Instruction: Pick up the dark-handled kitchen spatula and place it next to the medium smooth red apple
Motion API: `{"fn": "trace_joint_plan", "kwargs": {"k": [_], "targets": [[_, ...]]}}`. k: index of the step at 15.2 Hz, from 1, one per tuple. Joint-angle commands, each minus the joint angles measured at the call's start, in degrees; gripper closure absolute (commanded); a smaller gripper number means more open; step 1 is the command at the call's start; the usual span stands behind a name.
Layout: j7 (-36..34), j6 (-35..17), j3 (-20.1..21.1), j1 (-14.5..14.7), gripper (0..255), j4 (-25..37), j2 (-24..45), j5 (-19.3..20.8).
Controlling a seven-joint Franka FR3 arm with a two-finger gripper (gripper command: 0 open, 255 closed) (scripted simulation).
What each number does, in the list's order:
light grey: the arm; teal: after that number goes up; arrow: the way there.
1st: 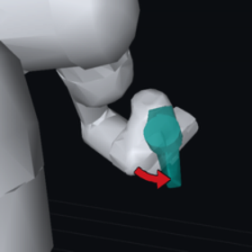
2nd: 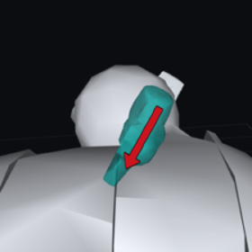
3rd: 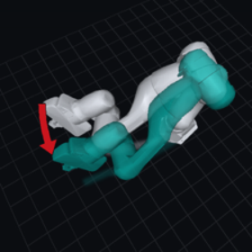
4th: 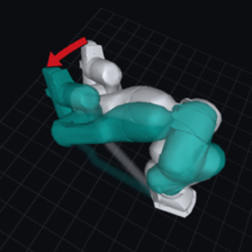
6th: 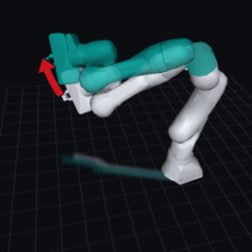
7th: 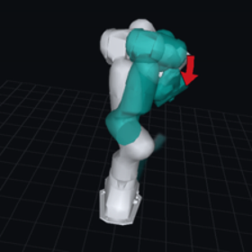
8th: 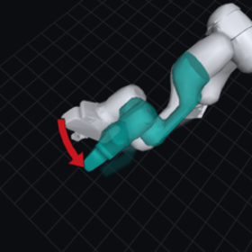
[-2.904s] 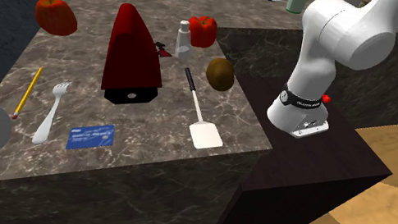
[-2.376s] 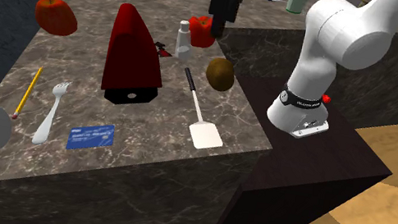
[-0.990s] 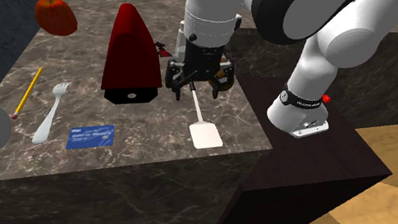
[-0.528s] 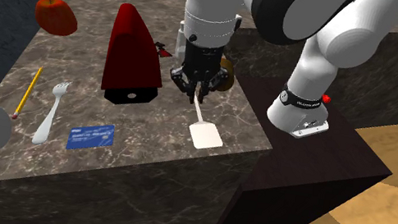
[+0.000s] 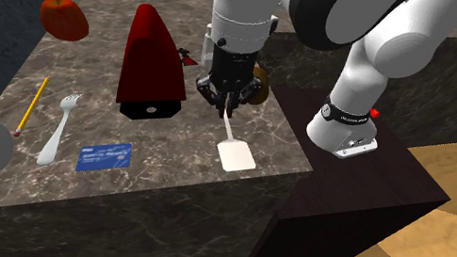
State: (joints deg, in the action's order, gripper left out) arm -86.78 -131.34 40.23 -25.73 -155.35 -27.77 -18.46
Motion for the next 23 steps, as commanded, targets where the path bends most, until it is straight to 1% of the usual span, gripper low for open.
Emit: {"fn": "trace_joint_plan", "kwargs": {"k": [1, 12, 23], "targets": [[0.2, 1.6, -0.6, 0.2, 255, 0.6, -1.0, 0.0], [1.3, 12.1, -4.5, 1.2, 255, 5.5, -6.7, 0.6], [1.8, 21.6, -7.6, 1.2, 255, 11.8, -9.8, 2.0]]}}
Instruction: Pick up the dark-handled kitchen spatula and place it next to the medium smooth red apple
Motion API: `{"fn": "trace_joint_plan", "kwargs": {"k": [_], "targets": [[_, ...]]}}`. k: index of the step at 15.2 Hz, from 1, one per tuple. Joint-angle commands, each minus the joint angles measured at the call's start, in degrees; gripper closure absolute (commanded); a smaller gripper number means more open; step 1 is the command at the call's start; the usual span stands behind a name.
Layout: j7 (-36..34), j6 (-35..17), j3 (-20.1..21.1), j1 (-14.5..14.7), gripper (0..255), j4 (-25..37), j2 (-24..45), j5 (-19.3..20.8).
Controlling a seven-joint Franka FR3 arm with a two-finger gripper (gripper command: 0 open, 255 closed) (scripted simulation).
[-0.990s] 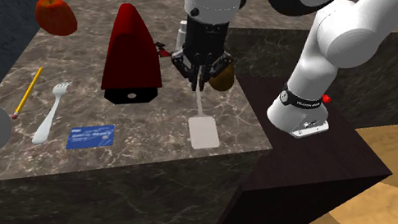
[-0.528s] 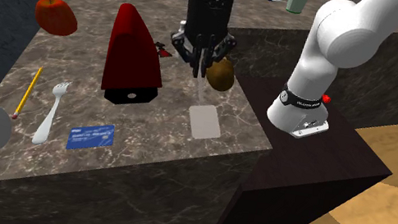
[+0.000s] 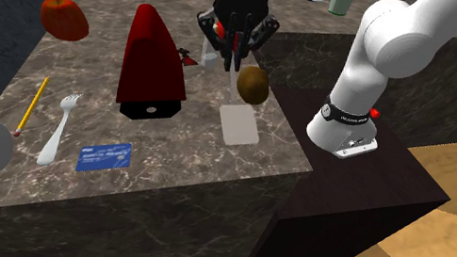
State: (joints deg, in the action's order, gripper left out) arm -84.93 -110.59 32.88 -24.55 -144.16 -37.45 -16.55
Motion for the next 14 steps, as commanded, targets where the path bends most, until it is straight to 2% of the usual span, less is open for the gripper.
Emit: {"fn": "trace_joint_plan", "kwargs": {"k": [1, 10, 14], "targets": [[0.0, 1.6, -0.5, 0.0, 255, 1.3, -0.3, 0.3], [0.1, 8.1, -2.3, -0.4, 255, 6.8, -1.2, 1.5], [4.0, 5.8, -4.6, -3.9, 255, 9.0, 3.7, 4.7]]}}
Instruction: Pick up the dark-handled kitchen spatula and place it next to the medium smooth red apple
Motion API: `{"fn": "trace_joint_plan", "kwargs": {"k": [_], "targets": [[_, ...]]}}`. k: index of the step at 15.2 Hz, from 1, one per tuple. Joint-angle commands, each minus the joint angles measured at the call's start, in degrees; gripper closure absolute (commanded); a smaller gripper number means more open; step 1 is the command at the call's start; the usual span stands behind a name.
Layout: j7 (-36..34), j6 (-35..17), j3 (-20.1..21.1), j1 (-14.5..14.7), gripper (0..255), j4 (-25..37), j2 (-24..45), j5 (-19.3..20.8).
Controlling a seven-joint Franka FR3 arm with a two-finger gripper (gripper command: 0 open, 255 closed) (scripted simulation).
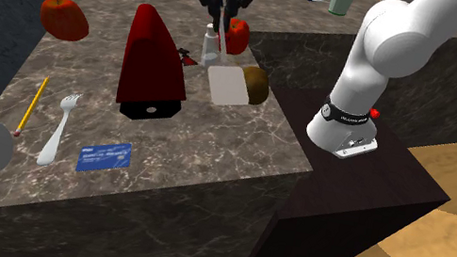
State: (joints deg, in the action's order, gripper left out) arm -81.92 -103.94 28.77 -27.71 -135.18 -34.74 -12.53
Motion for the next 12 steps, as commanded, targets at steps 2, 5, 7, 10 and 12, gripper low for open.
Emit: {"fn": "trace_joint_plan", "kwargs": {"k": [2, 5, 7, 10, 12], "targets": [[2.7, -1.9, -1.6, -2.4, 255, 1.6, 3.7, 2.3], [4.9, -3.2, -3.0, -4.8, 255, 4.3, 8.1, 4.6], [6.3, -3.9, -3.8, -6.3, 255, 6.5, 11.1, 6.2], [8.1, -4.7, -4.9, -8.3, 255, 10.2, 16.0, 8.5], [9.2, -5.0, -5.6, -9.5, 255, 13.1, 19.3, 10.0]]}}
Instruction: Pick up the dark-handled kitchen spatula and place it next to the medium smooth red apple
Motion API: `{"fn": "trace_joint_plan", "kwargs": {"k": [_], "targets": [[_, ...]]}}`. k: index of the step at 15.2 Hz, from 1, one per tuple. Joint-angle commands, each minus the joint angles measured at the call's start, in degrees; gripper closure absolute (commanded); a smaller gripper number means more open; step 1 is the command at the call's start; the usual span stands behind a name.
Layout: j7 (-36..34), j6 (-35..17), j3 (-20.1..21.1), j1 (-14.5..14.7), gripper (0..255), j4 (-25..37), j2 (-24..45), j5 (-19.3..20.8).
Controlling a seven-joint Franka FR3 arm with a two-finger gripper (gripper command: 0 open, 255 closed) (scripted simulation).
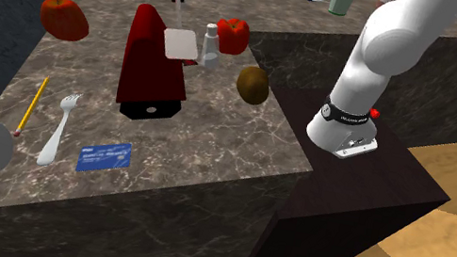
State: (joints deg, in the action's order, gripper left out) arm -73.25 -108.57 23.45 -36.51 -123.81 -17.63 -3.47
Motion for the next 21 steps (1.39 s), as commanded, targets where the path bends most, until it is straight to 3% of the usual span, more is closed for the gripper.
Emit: {"fn": "trace_joint_plan", "kwargs": {"k": [1, 14, 21], "targets": [[1.0, -0.5, -0.6, -1.3, 255, 3.3, 3.9, 1.7], [6.3, 3.4, -4.2, -5.5, 255, 30.2, 28.3, 10.7], [5.8, -1.8, -4.4, -5.6, 255, 25.5, 28.8, 11.0]]}}
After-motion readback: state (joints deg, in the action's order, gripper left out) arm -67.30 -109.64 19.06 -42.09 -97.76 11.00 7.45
